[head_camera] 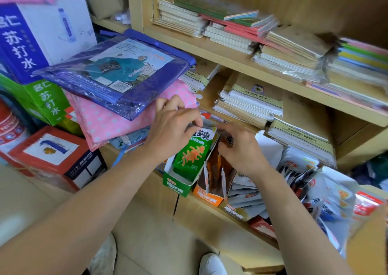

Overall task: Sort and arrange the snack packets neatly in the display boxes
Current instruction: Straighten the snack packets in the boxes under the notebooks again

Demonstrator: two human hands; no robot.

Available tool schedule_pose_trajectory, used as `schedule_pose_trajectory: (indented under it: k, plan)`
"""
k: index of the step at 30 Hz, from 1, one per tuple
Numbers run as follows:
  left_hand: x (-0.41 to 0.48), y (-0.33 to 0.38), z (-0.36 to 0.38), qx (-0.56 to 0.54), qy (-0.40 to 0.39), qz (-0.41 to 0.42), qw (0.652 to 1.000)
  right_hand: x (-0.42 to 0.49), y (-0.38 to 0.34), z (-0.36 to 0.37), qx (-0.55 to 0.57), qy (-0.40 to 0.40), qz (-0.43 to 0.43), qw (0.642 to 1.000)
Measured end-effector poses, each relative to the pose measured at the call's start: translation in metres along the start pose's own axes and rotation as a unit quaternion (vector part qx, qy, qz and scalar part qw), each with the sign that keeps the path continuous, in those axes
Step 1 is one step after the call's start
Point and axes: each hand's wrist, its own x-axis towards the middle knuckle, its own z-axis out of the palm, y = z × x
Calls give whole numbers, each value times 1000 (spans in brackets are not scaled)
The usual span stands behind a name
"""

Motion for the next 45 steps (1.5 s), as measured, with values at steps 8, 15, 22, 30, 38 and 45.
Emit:
schedule_pose_trajectory:
  k: [8, 15, 22, 30, 38, 45]
  plan:
    - [-22, -7, 12, 1, -93, 9, 996, 2, -5, 7, -37, 0, -4, 999]
    - [-18, -11, 1, -59, -62, 2, 996, 4, -11, 17, -88, 37, -18, 995]
    - [-9, -12, -6, -96, -41, -37, 994, 4, -13, 9, 35, 93, -4, 995]
    - [-13, -15, 1, 14, -137, -5, 991, 7, -2, -35, 166, 314, 127, 926]
    - [-17, -3, 10, 102, -244, 42, 964, 5, 1, -44, 209, 373, 180, 886]
    - [-11, 2, 11, 86, -209, 31, 974, 6, -1, -49, 278, 389, 207, 853]
